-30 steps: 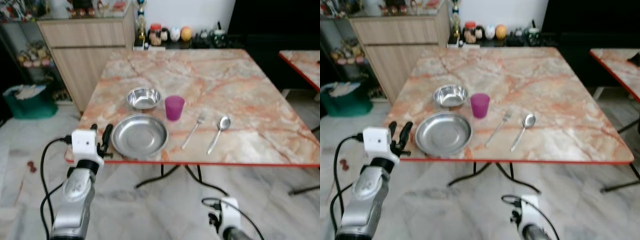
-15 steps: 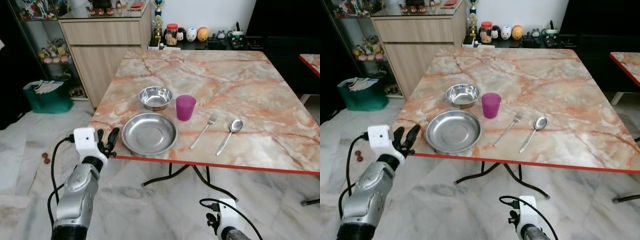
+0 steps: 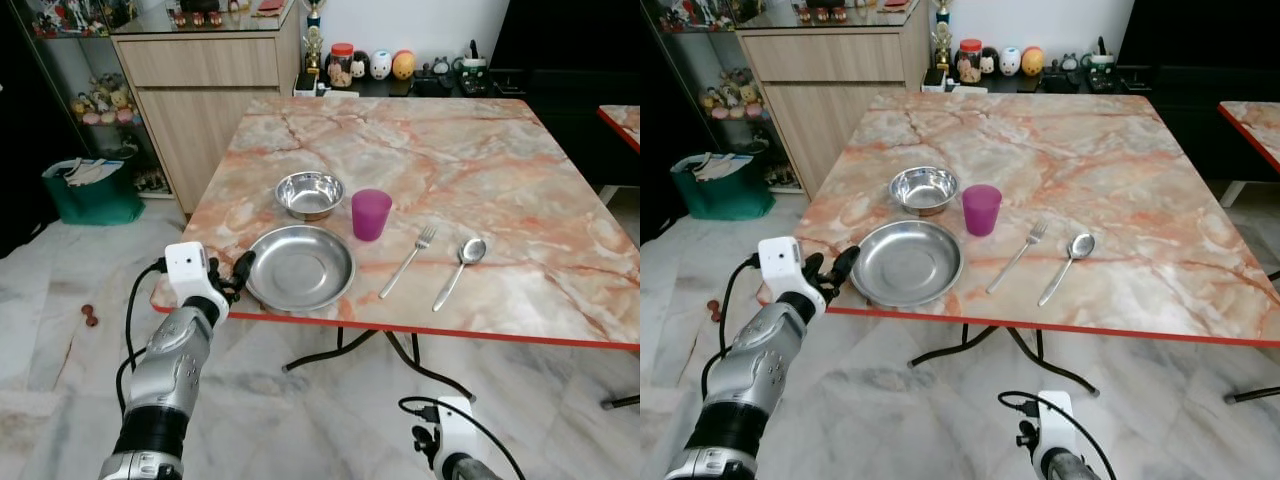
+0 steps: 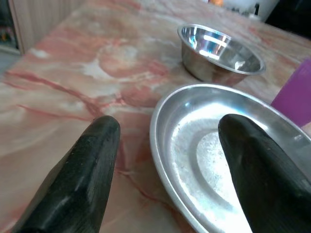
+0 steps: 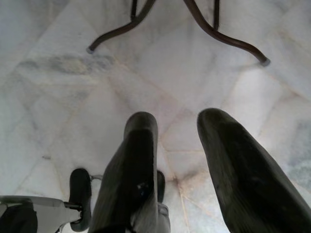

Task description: Setting the table

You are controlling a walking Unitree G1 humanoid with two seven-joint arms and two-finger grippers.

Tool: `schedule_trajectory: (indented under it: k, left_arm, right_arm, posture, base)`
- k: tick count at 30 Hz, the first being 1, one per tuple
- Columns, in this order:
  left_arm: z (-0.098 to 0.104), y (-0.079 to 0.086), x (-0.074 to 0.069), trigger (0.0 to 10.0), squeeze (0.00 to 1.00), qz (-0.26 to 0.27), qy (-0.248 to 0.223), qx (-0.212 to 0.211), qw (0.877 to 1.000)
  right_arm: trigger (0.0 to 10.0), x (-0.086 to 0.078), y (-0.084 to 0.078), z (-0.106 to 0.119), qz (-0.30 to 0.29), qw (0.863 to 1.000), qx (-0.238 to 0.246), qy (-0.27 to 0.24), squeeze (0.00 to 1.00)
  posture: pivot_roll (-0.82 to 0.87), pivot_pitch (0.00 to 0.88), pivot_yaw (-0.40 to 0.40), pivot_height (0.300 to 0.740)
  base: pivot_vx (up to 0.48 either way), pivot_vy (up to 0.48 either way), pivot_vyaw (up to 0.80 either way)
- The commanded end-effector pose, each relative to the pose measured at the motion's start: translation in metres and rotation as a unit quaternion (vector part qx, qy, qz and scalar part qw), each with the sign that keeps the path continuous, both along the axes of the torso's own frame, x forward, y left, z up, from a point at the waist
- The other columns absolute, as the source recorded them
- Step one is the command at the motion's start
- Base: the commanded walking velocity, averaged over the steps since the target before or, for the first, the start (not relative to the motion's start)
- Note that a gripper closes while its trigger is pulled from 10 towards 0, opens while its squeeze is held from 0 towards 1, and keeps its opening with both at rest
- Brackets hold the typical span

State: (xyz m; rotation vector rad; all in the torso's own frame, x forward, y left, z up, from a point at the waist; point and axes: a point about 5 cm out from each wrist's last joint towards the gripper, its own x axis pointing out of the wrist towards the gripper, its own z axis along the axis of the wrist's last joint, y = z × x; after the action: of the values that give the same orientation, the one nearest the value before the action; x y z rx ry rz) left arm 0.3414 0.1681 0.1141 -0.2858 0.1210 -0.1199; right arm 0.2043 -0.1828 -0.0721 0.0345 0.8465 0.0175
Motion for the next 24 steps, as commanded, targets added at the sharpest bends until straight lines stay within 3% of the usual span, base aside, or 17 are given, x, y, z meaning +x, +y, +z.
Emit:
schedule_trajectory:
  k: [1,6,24]
  left_arm:
    - [-0.002,0.002,0.005,10.0,0.00,0.006,0.017,-0.006,1.000]
    - [-0.009,0.004,0.013,10.0,0.00,0.012,0.047,0.000,0.999]
    - [-0.019,-0.002,0.021,10.0,0.00,0.003,0.068,0.010,0.998]
  right_arm:
    - [10.0,-0.001,0.000,0.000,0.002,1.000,-0.001,0.002,0.00]
    - [10.0,-0.002,-0.001,-0.001,0.000,1.000,-0.002,0.003,0.00]
    - [10.0,-0.005,-0.003,-0.003,-0.001,1.000,-0.003,0.009,0.00]
  posture:
    - [-0.01,0.000,0.000,0.740]
    - [-0.01,0.000,0.002,0.740]
    - [-0.02,0.000,0.002,0.740]
  base:
    - [0.000,0.000,0.00]
    - [0.000,0.000,0.00]
    - [0.000,0.000,0.00]
